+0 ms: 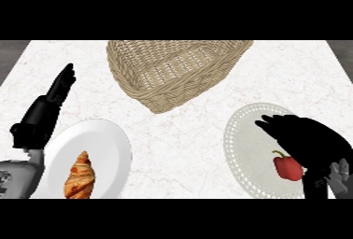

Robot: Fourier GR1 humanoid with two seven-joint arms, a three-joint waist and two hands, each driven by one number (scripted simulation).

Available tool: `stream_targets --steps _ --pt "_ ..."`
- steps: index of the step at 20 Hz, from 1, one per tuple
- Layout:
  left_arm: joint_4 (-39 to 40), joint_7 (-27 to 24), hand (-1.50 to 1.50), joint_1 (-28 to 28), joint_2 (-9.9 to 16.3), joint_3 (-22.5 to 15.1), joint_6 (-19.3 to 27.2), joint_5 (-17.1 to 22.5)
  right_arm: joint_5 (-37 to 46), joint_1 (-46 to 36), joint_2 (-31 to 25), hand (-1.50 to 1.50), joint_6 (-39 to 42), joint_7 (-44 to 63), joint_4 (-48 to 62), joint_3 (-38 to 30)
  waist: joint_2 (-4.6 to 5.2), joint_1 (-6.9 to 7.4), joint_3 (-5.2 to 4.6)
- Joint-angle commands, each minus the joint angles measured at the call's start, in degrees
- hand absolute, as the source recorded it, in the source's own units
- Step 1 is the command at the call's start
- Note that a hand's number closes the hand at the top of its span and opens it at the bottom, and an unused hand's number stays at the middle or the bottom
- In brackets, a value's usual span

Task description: Pick the bell pepper from the placemat and place it in the basket

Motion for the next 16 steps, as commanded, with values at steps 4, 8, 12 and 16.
stream_targets --steps 4,8,12,16 --pt "-6.3 4.5 0.00 1.5 -3.3 -1.2 0.7 -3.1 12.7 6.7 1.6 -1.50 -3.5 -10.0 4.1 -0.2 -0.08 -0.01 0.03" --pt "-6.0 3.7 0.00 1.7 -2.3 2.3 -2.3 -1.6 19.1 8.5 4.1 -1.50 -6.1 -13.7 6.5 0.3 -0.07 0.02 0.01" --pt "1.1 -0.3 0.00 -0.4 -2.3 4.5 -4.8 -1.9 18.9 10.6 -0.7 -1.50 -4.9 -21.0 3.9 -6.0 -0.04 -0.41 -0.01" --pt "-2.6 2.8 0.00 0.5 -3.0 5.2 -5.4 -3.5 25.5 11.6 7.6 -1.50 -4.4 -16.6 4.1 -3.3 -0.07 -0.13 -0.02"
